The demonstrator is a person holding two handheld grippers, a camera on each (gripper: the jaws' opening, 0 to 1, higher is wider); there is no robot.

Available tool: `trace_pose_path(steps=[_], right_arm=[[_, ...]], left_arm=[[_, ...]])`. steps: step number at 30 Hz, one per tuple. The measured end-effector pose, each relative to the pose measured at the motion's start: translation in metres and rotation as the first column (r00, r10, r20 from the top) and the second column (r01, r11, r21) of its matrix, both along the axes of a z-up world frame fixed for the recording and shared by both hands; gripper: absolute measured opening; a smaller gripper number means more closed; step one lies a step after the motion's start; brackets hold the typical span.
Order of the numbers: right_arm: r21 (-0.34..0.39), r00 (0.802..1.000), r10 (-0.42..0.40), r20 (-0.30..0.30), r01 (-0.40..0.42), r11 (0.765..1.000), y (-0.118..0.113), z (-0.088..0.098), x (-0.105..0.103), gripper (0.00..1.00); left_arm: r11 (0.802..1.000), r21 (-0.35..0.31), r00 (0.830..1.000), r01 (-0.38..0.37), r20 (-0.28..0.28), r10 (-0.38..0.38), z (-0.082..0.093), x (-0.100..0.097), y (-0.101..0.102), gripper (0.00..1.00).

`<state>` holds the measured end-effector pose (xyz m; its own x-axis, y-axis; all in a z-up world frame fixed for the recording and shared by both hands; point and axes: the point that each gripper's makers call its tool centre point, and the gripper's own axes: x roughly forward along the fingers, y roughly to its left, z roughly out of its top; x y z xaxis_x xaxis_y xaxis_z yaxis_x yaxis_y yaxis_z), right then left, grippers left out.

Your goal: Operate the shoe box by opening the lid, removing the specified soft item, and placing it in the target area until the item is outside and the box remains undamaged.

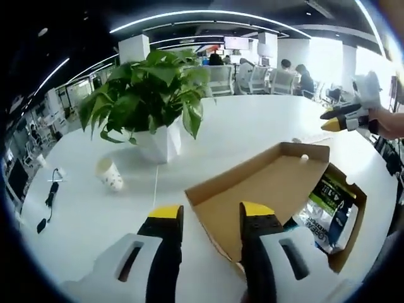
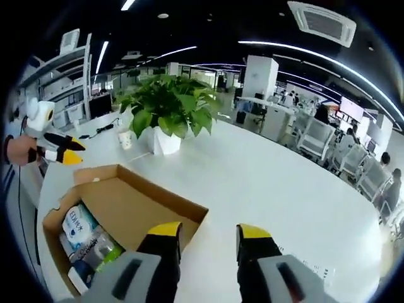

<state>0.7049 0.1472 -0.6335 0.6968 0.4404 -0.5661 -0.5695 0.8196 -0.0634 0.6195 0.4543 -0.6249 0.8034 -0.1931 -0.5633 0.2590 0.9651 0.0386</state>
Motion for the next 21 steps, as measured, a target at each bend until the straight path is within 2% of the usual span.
trace_pose_path(steps=[6, 9, 10, 13, 16, 21], right_arm=[[0.034, 1.0, -0.007, 0.025, 0.006, 0.999, -0.006, 0.009, -0.015, 0.33], [0.037, 0.999, 0.015, 0.04, -0.016, 0.999, -0.006, 0.014, -0.029, 0.34], [0.035, 0.999, 0.023, 0.048, -0.025, 0.999, -0.005, 0.015, -0.033, 0.34], [0.042, 0.997, 0.039, 0.063, -0.042, 0.998, -0.005, 0.019, -0.049, 0.34], [0.051, 0.996, 0.047, 0.071, -0.051, 0.997, -0.007, 0.022, -0.066, 0.35], [0.076, 0.996, 0.052, 0.072, -0.057, 0.995, -0.007, 0.025, -0.089, 0.36]], left_arm=[[0.999, -0.032, 0.999, 0.032, 0.024, -0.031, 0.01, -0.018, -0.017, 0.38], [0.998, -0.036, 0.999, 0.046, 0.03, -0.045, 0.013, -0.026, -0.025, 0.38], [0.998, -0.043, 0.998, 0.049, 0.03, -0.047, 0.011, -0.022, -0.023, 0.38], [0.996, -0.061, 0.998, 0.063, 0.032, -0.061, 0.012, -0.027, -0.03, 0.38], [0.994, -0.081, 0.997, 0.074, 0.029, -0.072, 0.009, -0.032, -0.035, 0.38], [0.989, -0.11, 0.995, 0.099, -0.001, -0.1, -0.005, -0.052, -0.053, 0.39]])
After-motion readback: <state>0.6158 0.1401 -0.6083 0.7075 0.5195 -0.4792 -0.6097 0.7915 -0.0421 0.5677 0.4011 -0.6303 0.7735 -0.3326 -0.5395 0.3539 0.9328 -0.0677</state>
